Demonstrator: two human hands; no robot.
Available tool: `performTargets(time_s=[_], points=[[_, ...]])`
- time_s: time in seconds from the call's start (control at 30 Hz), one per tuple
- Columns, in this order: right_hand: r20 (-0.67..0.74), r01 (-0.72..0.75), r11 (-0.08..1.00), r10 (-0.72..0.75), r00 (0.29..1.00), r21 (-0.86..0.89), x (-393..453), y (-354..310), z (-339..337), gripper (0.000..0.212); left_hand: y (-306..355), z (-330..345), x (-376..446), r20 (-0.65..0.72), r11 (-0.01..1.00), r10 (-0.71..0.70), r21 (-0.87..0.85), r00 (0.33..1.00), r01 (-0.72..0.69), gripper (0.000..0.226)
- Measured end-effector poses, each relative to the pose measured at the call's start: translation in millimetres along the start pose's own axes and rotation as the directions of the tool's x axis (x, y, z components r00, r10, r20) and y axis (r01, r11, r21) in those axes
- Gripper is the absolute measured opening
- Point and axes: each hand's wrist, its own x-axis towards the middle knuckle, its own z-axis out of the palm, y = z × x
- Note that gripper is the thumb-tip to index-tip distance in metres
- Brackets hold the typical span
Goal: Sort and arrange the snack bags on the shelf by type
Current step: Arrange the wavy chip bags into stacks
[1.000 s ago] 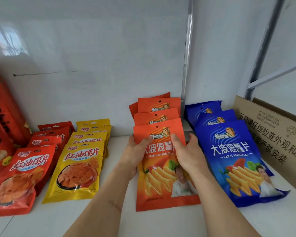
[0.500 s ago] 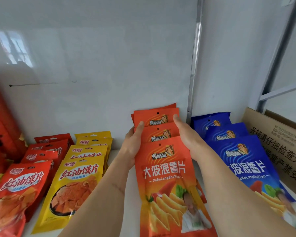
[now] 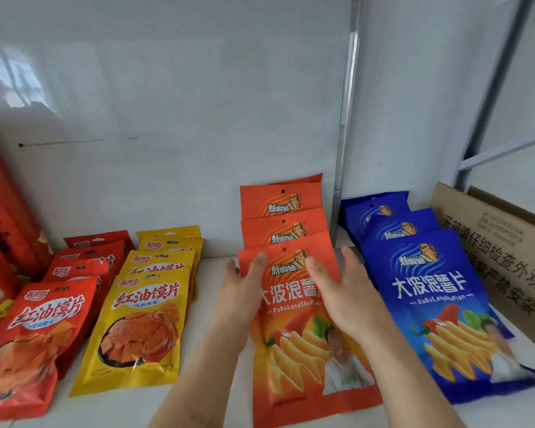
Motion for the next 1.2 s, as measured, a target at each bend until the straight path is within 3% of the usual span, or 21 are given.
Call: performTargets(time_s=[0.07, 0.17, 0.3, 0.6, 0.73, 0.83, 0.93, 1.0, 1.1, 1.2], points=[[-0.039, 0.043, 0.995, -0.047, 0.998, -0.091, -11, 11, 10, 0.094, -10, 5, -10, 0.038, 0.999, 0.040, 0.019, 0.998, -0.041, 0.038], [-0.057, 0.086, 0.979, -0.098, 0.994, -0.183, -19, 23, 19, 0.090, -19, 7, -4, 0.027, 0.976, 0.149, 0.156, 0.989, -0.151, 0.037], [-0.082, 0.090, 0.972, -0.110, 0.991, -0.217, -18, 34, 22, 0.086, -32, 11, 6, 0.025, 0.932, 0.224, 0.286, 0.974, -0.222, 0.044], [-0.127, 0.040, 0.977, -0.068, 0.990, -0.209, -12, 43, 29, 0.087, -26, 15, 3, 0.032, 0.915, 0.213, 0.343, 0.977, -0.211, 0.047], [-0.153, 0.025, 0.911, -0.096, 0.983, -0.413, -22, 30, 23, 0.083, -12, 7, -16, 0.020, 0.907, 0.217, 0.365, 0.976, -0.209, 0.061], [-0.191, 0.043, 0.858, -0.162, 0.968, -0.511, -30, 16, 19, 0.077, 2, -15, -28, -0.007, 0.833, 0.293, 0.493, 0.956, -0.251, 0.074], [-0.213, 0.142, 0.859, -0.277, 0.937, -0.491, -43, -5, 23, 0.069, 9, -57, -34, -0.100, 0.754, 0.427, 0.588, 0.899, -0.293, 0.067], [-0.193, 0.220, 0.878, -0.325, 0.926, -0.425, -54, -23, 33, 0.064, 11, -89, -31, -0.167, 0.711, 0.455, 0.659, 0.875, -0.245, 0.066], [-0.078, 0.327, 0.908, -0.358, 0.930, -0.262, -67, -50, 61, 0.063, 15, -136, -19, -0.225, 0.698, 0.412, 0.701, 0.883, -0.147, 0.069], [0.075, 0.329, 0.934, -0.321, 0.944, -0.141, -67, -73, 105, 0.064, 14, -162, -8, -0.205, 0.727, 0.297, 0.682, 0.933, -0.081, 0.067]])
